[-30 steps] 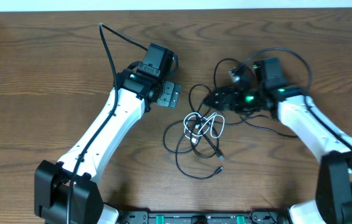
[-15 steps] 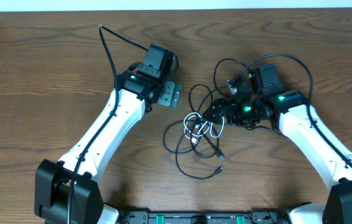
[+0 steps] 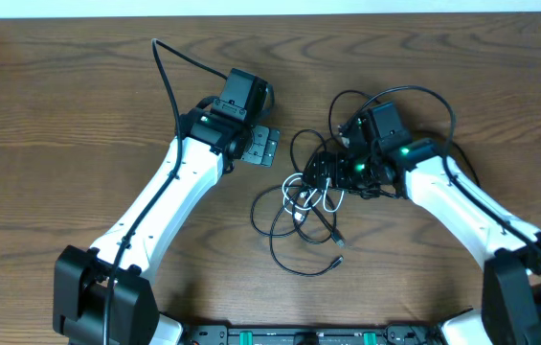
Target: Untangle cables
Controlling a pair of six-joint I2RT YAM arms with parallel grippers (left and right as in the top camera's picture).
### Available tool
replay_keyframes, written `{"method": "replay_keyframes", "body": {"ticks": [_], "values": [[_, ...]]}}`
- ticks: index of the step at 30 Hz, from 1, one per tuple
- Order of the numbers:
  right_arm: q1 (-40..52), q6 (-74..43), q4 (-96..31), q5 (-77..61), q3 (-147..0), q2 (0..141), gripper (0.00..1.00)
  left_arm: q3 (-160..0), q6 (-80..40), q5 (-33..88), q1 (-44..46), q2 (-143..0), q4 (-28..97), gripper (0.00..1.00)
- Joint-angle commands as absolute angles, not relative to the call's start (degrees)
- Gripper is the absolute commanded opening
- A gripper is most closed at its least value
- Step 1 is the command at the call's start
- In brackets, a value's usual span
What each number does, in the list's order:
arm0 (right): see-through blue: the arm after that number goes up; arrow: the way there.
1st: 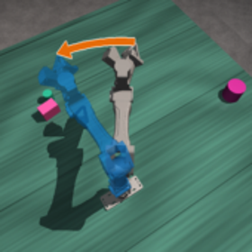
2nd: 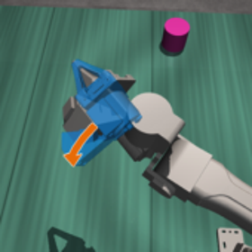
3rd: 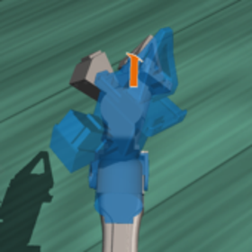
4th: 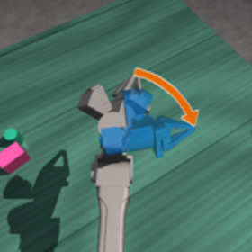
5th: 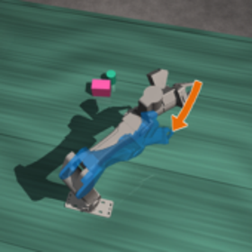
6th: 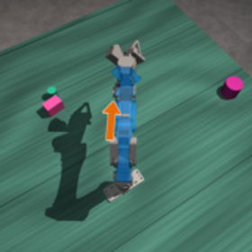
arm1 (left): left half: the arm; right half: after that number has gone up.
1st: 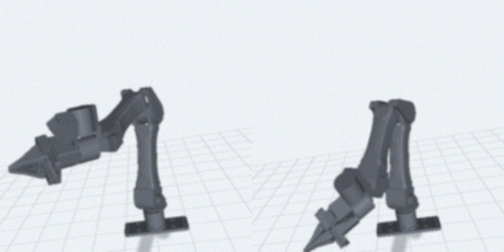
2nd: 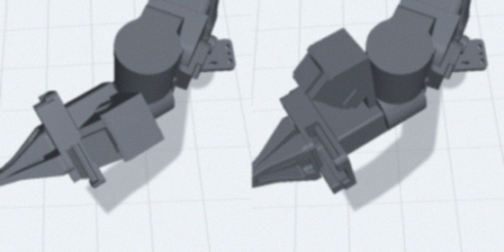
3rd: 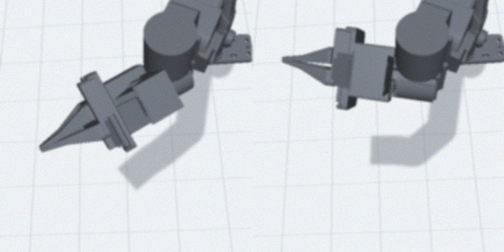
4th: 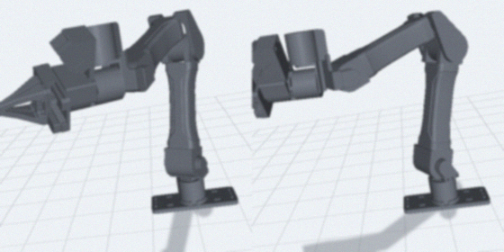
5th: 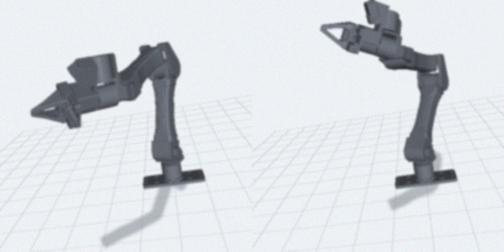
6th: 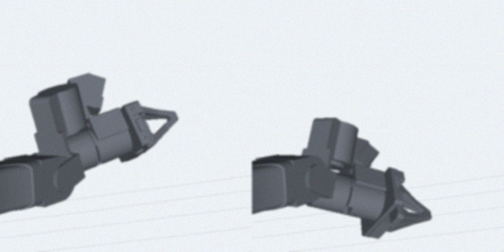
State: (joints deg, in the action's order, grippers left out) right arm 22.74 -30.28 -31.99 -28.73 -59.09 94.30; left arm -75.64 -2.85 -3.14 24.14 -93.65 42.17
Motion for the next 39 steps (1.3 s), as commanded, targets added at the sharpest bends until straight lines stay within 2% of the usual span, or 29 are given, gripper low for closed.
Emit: {"method": "replay_keyframes", "body": {"ticks": [1, 9, 16, 18, 19, 20, 23, 32, 36, 39], "values": [[23.1, -31.8, -29.9, -32.2, -58.8, 96.7, 0.99, -75.2, -3.3, -3.0, 24.0, -94.3, 42.4, 0.91], [23.4, -33.8, -24.5, -37.5, -58.8, 101.3, 0.99, -75.2, -3.3, -3.0, 24.0, -94.4, 42.5, 0.91], [23.4, -35.2, -21.3, -42.0, -58.8, 103.2, 0.89, -75.2, -3.3, -3.0, 24.0, -94.3, 42.5, 0.91], [23.4, -35.3, -21.1, -42.2, -58.8, 103.2, 0.76, -75.2, -3.3, -3.0, 24.0, -94.3, 42.4, 0.91], [23.4, -35.3, -21.1, -42.3, -58.8, 103.2, 0.54, -75.2, -3.3, -3.0, 24.0, -94.3, 42.4, 0.91], [23.4, -35.3, -21.1, -42.6, -58.8, 103.2, 0.27, -75.2, -3.3, -3.0, 24.0, -94.3, 42.4, 0.91], [23.4, -35.3, -20.6, -44.0, -58.8, 103.2, 0.03, -75.2, -3.3, -3.0, 24.0, -94.4, 42.4, 0.92], [23.1, -35.1, -16.1, -47.3, -58.8, 103.2, 0.01, -75.2, -3.3, -3.0, 24.0, -94.4, 42.5, 0.91], [21.7, -36.2, -2.9, -58.2, -58.8, 103.2, 0.01, -75.2, -3.3, -3.0, 24.0, -94.4, 42.7, 0.91], [20.2, -42.2, 8.8, -63.1, -58.8, 103.1, 0.01, -75.2, -3.3, -3.0, 24.0, -94.4, 42.7, 0.91]]}}
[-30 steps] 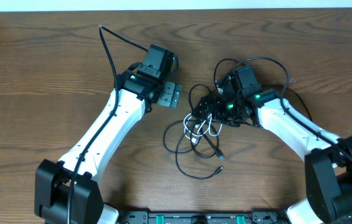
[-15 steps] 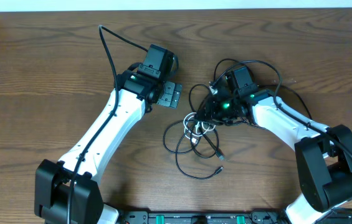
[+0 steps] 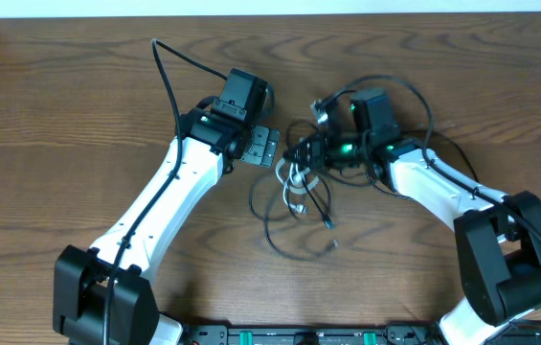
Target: Untangle cables
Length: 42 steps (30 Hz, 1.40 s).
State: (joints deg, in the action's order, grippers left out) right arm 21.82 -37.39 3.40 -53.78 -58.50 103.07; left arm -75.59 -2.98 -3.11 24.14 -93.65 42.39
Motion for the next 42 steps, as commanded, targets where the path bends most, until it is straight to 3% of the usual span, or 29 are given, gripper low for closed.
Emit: {"method": "replay_keyframes", "body": {"ticks": [1, 6, 10, 18, 25, 35, 42], "values": [[19.8, -44.4, 12.4, -64.3, -58.8, 103.1, 0.01, -75.2, -3.3, -3.0, 24.0, -94.4, 42.7, 0.91], [17.7, -56.3, 31.3, -69.3, -58.8, 103.1, 0.01, -75.2, -3.3, -3.0, 24.0, -94.4, 42.6, 0.91], [16.6, -61.8, 39.1, -71.5, -58.8, 103.1, 0.01, -75.2, -5.3, -2.8, 24.0, -94.4, 42.4, 0.91], [16.4, -59.9, 38.4, -74.1, -58.8, 103.1, 0.01, -75.2, -5.3, -0.5, 24.0, -94.3, 40.9, 0.91], [15.3, -50.2, 25.2, -73.5, -58.8, 103.1, 0.01, -75.2, -5.2, 9.1, 24.0, -94.3, 37.1, 0.91], [15.2, -51.9, 28.0, -77.5, -58.8, 103.1, 0.01, -75.2, -4.8, 9.6, 24.0, -94.3, 35.5, 0.91], [15.4, -59.0, 38.1, -78.4, -58.8, 103.1, 0.01, -75.2, -4.8, 9.7, 24.1, -94.3, 35.3, 0.91]]}}
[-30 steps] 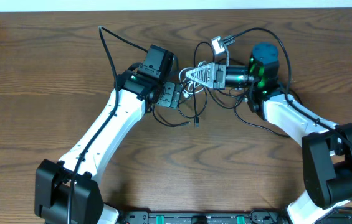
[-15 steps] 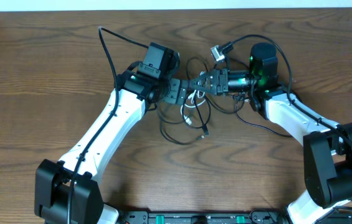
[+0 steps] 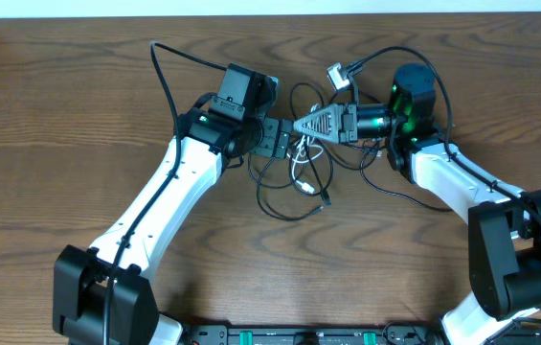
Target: Untangle cables
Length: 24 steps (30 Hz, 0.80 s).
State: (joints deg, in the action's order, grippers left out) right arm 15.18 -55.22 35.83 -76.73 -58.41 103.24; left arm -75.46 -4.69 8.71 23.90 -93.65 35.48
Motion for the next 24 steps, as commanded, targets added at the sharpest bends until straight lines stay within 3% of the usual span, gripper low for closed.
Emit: {"method": "replay_keyframes", "body": {"ticks": [1, 7, 24], "values": [[15.4, -60.3, 39.8, -78.7, -58.8, 103.1, 0.01, -75.2, -4.8, 9.7, 24.1, -94.3, 35.3, 0.91], [16.6, -64.8, 45.7, -80.2, -58.8, 103.1, 0.01, -75.2, -4.8, 9.6, 24.1, -94.3, 35.0, 0.91], [17.0, -64.7, 45.7, -81.7, -58.8, 103.1, 0.01, -75.2, -4.8, 4.5, 24.1, -94.3, 34.4, 0.91]]}}
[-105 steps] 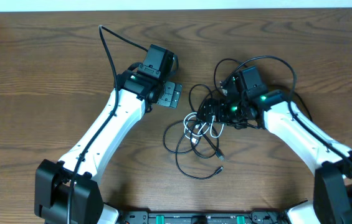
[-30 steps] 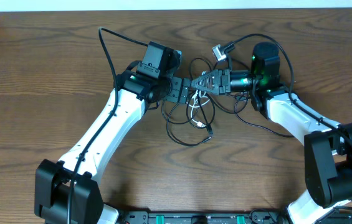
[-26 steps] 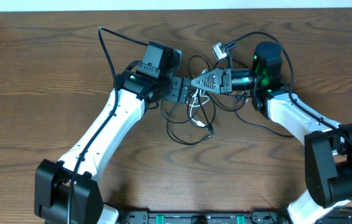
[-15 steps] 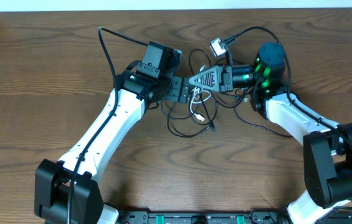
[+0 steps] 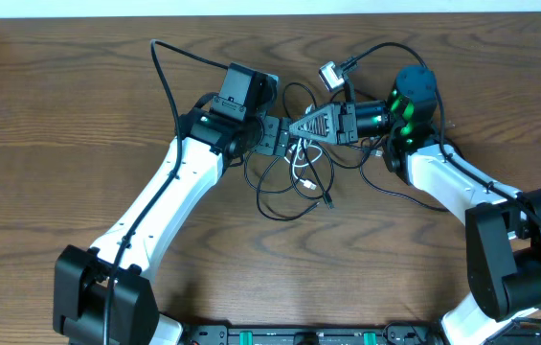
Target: Untangle cables
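A tangle of thin black cables (image 5: 289, 196) with a white cable (image 5: 301, 174) in it lies at the table's middle. A silver plug (image 5: 330, 75) on a black lead sticks up behind the tangle. My right gripper (image 5: 297, 126) points left, its fingers drawn to a point and shut on strands at the tangle's top. My left gripper (image 5: 272, 137) faces it from the left, almost touching the right fingertips. Its fingers look spread, with strands next to them.
Wooden table (image 5: 59, 96) all round. A black lead (image 5: 167, 77) arcs up from the left wrist. Loops of black cable (image 5: 385, 182) trail under the right forearm. A pale wall edge runs along the far side of the table.
Hardly anything has changed. My right gripper and the silver plug have shifted a touch to the left. The left gripper stays where it was.
At first my right gripper was down in the tangle at centre right, with the left gripper open and apart. Then the tangle was nearer the left gripper. Later the right gripper pointed left holding strands, tip to tip with the left, as it does now.
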Controlling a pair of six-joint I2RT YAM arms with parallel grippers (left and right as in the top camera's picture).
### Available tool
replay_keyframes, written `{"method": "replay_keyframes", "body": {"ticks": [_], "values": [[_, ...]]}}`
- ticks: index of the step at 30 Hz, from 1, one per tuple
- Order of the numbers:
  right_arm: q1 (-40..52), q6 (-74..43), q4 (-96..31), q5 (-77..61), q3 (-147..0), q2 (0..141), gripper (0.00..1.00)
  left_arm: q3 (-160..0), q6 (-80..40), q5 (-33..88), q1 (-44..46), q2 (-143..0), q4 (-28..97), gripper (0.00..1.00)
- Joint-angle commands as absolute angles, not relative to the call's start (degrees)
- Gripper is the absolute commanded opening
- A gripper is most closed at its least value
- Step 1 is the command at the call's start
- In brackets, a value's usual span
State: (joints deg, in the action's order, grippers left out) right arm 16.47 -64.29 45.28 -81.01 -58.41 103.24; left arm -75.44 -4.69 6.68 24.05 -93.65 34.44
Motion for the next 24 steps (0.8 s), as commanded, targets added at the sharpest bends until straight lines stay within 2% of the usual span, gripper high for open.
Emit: {"method": "replay_keyframes", "body": {"ticks": [1, 5, 12, 22, 24], "values": [[17.0, -64.7, 45.7, -81.6, -58.8, 103.1, 0.01, -75.2, -4.8, 4.4, 24.1, -94.4, 34.4, 0.91], [17.0, -65.3, 45.8, -81.7, -58.8, 103.1, 0.01, -75.0, -4.8, 4.4, 24.1, -94.6, 34.1, 0.91], [17.0, -72.4, 56.4, -83.0, -58.8, 103.1, 0.01, -74.2, -5.3, 4.6, 24.1, -100.3, 33.3, 0.91], [17.0, -72.9, 56.4, -83.1, -58.8, 103.1, 0.01, -74.2, -5.2, 4.6, 24.1, -101.5, 32.8, 0.91], [16.9, -73.5, 56.5, -83.1, -58.8, 103.1, 0.01, -74.1, -5.2, 1.5, 24.1, -101.6, 32.9, 0.91]]}}
